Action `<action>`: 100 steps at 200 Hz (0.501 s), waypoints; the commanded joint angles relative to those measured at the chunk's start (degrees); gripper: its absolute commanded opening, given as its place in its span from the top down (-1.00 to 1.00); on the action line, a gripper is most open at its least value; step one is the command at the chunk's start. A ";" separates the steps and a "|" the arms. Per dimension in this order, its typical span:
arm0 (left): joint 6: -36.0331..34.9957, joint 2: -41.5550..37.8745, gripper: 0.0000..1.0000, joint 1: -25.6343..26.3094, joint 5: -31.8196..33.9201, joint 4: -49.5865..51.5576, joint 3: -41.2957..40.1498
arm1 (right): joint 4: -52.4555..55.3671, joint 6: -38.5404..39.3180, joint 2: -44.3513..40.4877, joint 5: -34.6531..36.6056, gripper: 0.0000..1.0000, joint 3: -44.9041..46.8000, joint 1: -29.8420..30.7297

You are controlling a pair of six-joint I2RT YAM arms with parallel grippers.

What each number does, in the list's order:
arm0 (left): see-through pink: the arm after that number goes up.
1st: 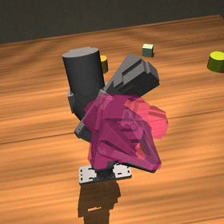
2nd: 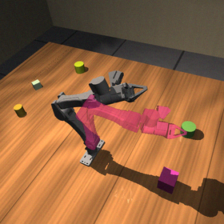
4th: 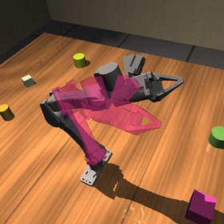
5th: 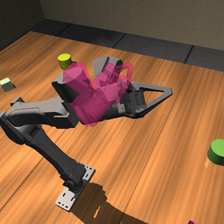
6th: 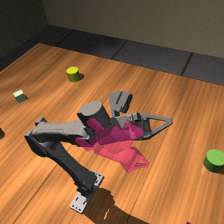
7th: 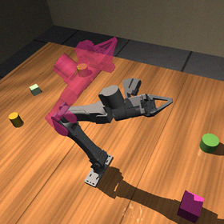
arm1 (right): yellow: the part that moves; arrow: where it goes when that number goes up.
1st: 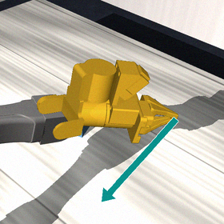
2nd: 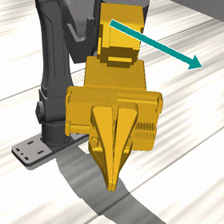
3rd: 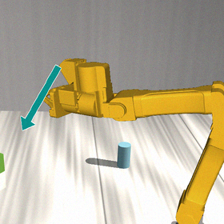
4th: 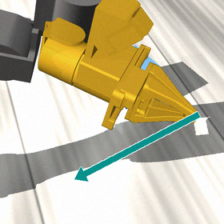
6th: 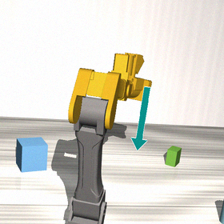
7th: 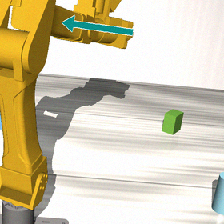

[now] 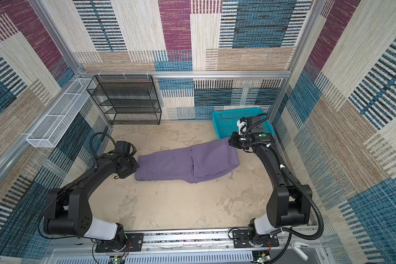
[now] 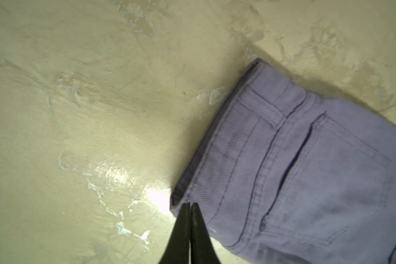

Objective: Fold and stack the trousers
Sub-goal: Fold the trousers at the center of the table.

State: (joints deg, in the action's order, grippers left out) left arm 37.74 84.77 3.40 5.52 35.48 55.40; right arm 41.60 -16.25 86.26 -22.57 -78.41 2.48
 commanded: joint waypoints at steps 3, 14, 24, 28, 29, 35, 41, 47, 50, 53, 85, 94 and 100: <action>1.49 0.48 0.84 0.13 -2.77 -2.33 -2.26 | 3.02 0.36 1.16 0.09 1.00 -3.94 -0.12; 1.71 0.79 0.85 0.25 -3.85 -4.07 -3.70 | 3.81 -0.02 1.87 -1.09 1.00 -5.81 -0.11; 1.73 0.91 0.85 0.45 -4.46 -5.61 -4.89 | 4.14 -0.47 2.37 -2.44 1.00 -7.46 -0.13; 1.79 1.02 0.85 0.54 -4.38 -5.88 -5.17 | 4.38 -0.68 2.63 -2.89 1.00 -8.20 -0.12; 1.80 1.06 0.85 0.55 -4.38 -5.92 -5.23 | 4.41 -0.74 2.66 -2.95 1.00 -8.40 -0.11; 1.76 1.38 0.85 0.64 -4.16 -6.34 -5.67 | 4.81 -0.96 2.98 -3.51 1.00 -9.54 -0.11; 1.67 1.60 0.85 0.74 -4.11 -6.87 -6.02 | 5.25 -1.17 3.35 -4.15 1.00 -10.71 -0.11; 1.57 1.94 0.85 0.82 -4.24 -7.33 -6.31 | 5.67 -1.43 3.68 -4.83 1.00 -11.87 -0.02; 1.63 2.03 0.85 0.89 -4.33 -7.65 -6.41 | 5.94 -1.46 3.93 -4.95 1.00 -12.36 0.12; 1.55 2.18 0.85 0.91 -4.37 -7.98 -6.61 | 6.21 -1.52 4.13 -5.02 1.00 -12.84 0.38; 1.39 4.18 0.86 1.59 -4.73 -9.95 -6.44 | 8.82 -2.08 6.56 -3.03 1.00 -16.98 5.81; 1.21 4.67 0.86 1.78 -4.77 -10.06 -6.18 | 8.57 -2.81 6.94 -2.84 1.00 -17.33 7.32; 1.14 5.02 0.86 1.94 -4.73 -10.14 -5.91 | 8.37 -3.38 7.15 -2.70 1.00 -17.52 8.17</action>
State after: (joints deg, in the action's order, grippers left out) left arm 38.59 88.79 4.91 1.13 27.49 48.77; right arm 49.95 -17.63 92.60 -25.47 -94.67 7.81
